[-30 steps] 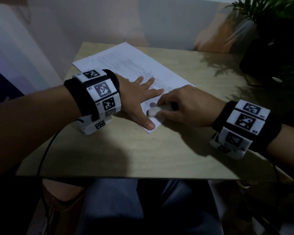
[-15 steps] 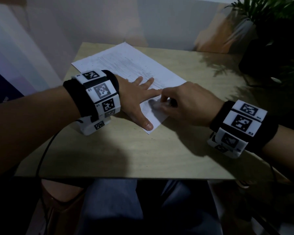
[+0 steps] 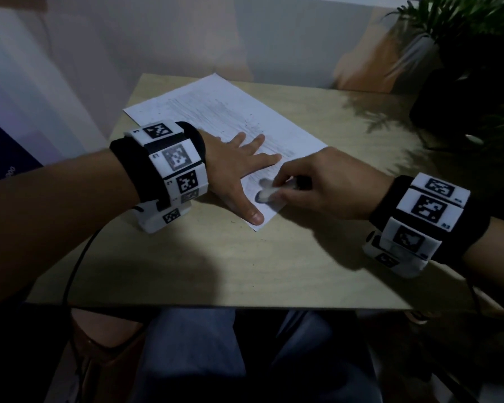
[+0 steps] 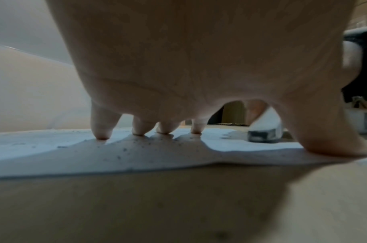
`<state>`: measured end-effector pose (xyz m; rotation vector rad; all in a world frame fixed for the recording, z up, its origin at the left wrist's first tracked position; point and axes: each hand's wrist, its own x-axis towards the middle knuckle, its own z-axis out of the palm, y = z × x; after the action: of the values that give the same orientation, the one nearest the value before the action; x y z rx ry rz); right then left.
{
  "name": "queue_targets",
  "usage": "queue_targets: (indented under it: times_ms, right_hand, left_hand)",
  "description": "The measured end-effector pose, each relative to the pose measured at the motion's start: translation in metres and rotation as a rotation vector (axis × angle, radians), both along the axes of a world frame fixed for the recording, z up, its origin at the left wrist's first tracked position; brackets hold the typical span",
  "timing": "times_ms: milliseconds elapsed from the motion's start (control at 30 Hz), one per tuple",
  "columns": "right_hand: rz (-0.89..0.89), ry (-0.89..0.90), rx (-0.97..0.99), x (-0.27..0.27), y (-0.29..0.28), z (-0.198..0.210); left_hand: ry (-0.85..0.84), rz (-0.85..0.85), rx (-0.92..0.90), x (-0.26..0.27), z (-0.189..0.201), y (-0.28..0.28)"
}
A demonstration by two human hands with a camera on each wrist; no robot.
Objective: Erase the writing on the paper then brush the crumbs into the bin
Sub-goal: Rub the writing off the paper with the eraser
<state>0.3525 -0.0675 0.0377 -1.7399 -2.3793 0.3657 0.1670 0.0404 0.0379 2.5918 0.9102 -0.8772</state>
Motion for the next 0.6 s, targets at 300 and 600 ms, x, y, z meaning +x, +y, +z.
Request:
queue_targets:
  times_ms: [300,600]
  right_hand:
    - [-0.302,-0.141,0.091,0.026,0.022,-0.007]
    - [-0.179,0.027,-0.043,0.02,0.019,0.004]
  left_hand:
    - [-0.062,0.028,0.031,0.0,-0.002,-0.001]
    - [-0.036,0.04,0.092,0.0,-0.004,-0.001]
